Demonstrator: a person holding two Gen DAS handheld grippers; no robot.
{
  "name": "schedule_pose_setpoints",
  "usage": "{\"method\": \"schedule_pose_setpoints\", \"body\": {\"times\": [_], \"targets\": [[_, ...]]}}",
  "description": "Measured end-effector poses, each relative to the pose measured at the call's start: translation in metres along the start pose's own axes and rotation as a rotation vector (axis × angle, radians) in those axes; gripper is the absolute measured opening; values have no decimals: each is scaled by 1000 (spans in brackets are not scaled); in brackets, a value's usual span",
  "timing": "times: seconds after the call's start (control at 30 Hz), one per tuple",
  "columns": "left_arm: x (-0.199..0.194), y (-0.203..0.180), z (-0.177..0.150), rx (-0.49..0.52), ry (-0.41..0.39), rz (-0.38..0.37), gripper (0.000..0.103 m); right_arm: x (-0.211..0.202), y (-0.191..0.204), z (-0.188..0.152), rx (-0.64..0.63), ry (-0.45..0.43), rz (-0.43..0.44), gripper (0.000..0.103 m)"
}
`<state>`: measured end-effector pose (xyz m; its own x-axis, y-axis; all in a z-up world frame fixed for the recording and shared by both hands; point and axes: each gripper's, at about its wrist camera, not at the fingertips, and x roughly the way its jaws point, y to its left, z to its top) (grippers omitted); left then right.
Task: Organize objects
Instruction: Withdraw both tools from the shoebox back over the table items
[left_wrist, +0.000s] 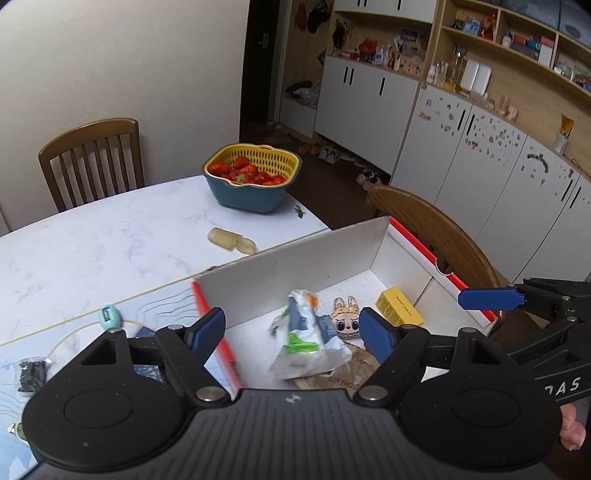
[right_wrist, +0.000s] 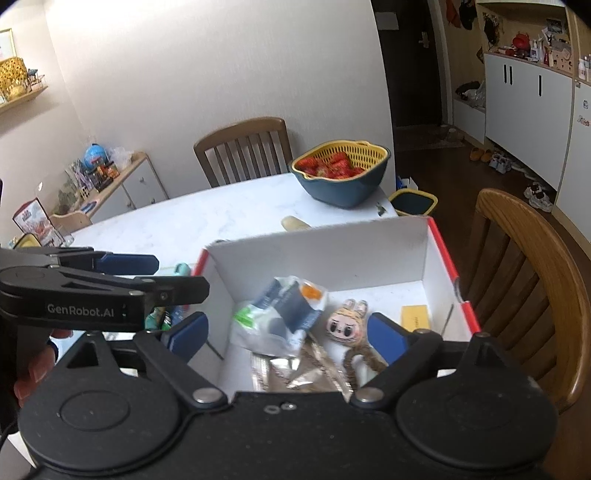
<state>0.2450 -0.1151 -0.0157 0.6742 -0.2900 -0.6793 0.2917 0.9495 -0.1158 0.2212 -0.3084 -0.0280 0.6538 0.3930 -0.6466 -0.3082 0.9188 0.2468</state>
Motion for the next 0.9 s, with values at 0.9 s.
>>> {"method": "schedule_pose_setpoints", "body": {"times": [0.9], "targets": [[-72, 160, -48, -44, -40, -1, 85, 31, 157, -18, -15, -6, -20, 100]]}}
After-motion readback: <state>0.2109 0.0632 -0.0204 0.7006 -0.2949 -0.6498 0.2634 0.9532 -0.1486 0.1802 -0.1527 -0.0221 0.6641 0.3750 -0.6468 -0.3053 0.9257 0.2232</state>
